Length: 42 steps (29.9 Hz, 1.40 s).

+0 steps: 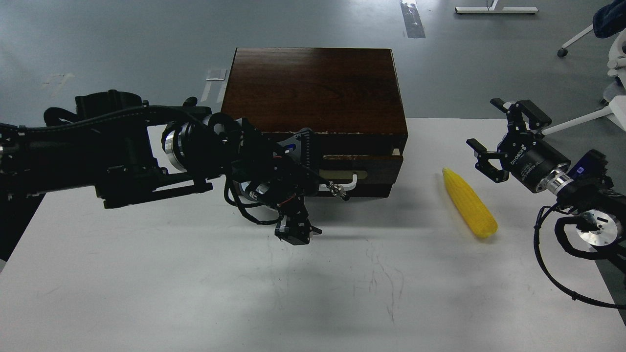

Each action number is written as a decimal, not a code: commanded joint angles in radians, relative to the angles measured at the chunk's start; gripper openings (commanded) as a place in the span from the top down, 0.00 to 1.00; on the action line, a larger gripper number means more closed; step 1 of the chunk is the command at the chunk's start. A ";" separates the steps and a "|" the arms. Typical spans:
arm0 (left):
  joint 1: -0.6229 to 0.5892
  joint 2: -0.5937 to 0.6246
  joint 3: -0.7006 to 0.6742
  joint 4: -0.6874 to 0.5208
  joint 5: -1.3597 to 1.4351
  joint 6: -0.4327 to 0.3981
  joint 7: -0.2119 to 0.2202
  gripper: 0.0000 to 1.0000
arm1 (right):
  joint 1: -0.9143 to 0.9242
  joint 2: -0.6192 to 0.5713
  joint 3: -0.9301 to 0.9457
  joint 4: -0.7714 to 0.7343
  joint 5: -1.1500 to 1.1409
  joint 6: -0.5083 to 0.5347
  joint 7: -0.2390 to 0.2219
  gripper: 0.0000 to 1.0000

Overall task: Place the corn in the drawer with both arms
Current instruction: 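Pull the drawer out toward the robot with the left gripper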

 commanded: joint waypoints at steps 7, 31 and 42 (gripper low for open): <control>0.005 0.055 0.001 -0.123 0.000 0.000 0.000 0.02 | -0.001 -0.009 0.000 0.002 0.000 0.000 0.000 0.00; -0.040 0.065 -0.009 -0.162 0.000 0.000 0.000 0.02 | -0.003 -0.020 0.000 0.005 0.000 0.000 0.000 0.00; -0.057 0.107 -0.159 -0.177 -0.268 0.000 0.000 0.02 | -0.013 -0.021 0.000 0.006 0.000 0.000 0.000 0.00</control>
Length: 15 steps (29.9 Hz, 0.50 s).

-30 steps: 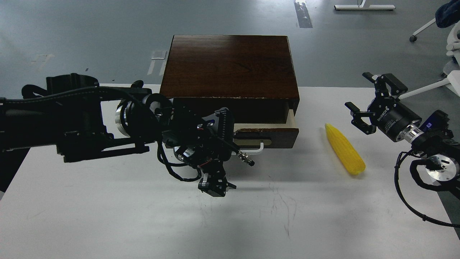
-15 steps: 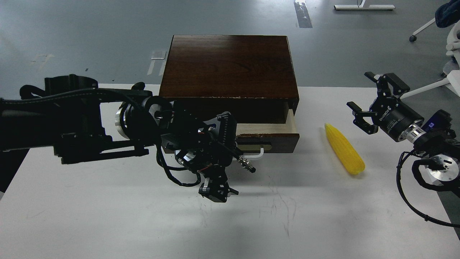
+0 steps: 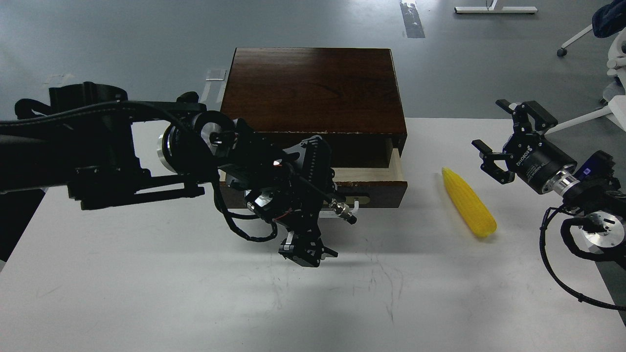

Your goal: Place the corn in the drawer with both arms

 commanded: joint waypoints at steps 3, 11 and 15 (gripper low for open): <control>0.005 0.066 -0.157 0.005 -0.519 0.000 0.000 0.02 | -0.008 -0.001 0.000 0.001 0.000 0.000 0.000 0.00; 0.053 0.172 -0.225 0.180 -1.311 0.000 0.000 0.02 | -0.008 -0.023 -0.001 0.006 0.000 0.000 0.000 0.00; 0.138 0.216 -0.225 0.238 -1.551 0.000 0.000 0.02 | -0.008 -0.035 -0.002 0.008 0.000 0.000 0.000 0.00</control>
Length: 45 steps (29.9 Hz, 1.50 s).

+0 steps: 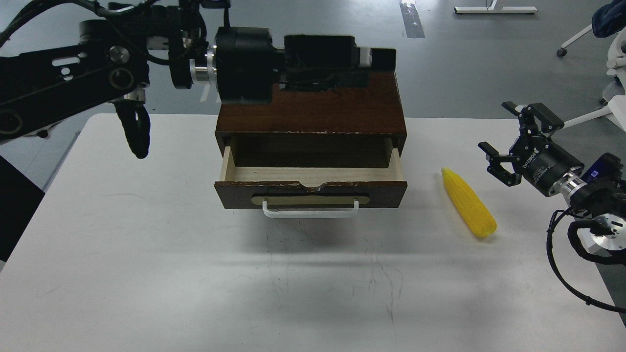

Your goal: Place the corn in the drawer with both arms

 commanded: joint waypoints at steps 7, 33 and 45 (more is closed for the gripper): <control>0.241 0.111 -0.017 0.126 -0.399 0.082 -0.001 0.02 | 0.000 -0.041 -0.002 0.010 0.000 0.000 0.000 0.00; 0.647 0.127 -0.319 0.335 -0.537 0.034 -0.001 0.02 | 0.137 -0.196 -0.029 0.059 -0.914 0.000 0.000 0.00; 0.647 0.127 -0.324 0.329 -0.537 0.007 -0.001 0.02 | 0.224 -0.110 -0.287 0.033 -1.210 -0.105 0.000 0.00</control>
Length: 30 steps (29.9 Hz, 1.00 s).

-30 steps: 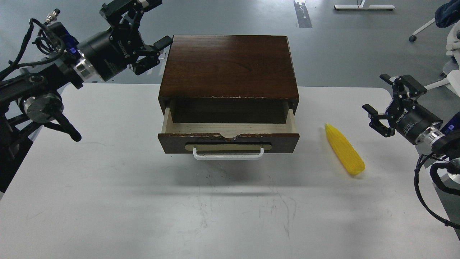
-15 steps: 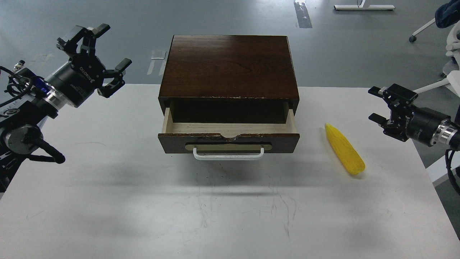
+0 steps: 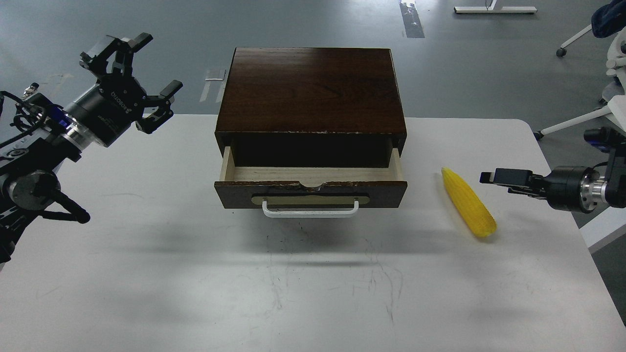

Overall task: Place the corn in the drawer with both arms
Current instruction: 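Reach the right gripper to the yellow corn and grasp it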

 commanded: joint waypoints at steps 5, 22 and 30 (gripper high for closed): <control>0.000 0.002 -0.001 -0.002 0.000 -0.006 0.000 0.02 | 0.064 0.074 -0.166 -0.046 -0.019 -0.096 0.000 0.00; 0.000 -0.003 -0.001 -0.003 0.002 -0.006 0.000 0.02 | 0.059 0.157 -0.267 -0.095 -0.019 -0.141 0.000 0.41; 0.005 -0.003 -0.001 -0.005 0.002 -0.006 0.000 0.02 | 0.058 0.156 -0.270 -0.091 -0.019 -0.141 0.000 0.90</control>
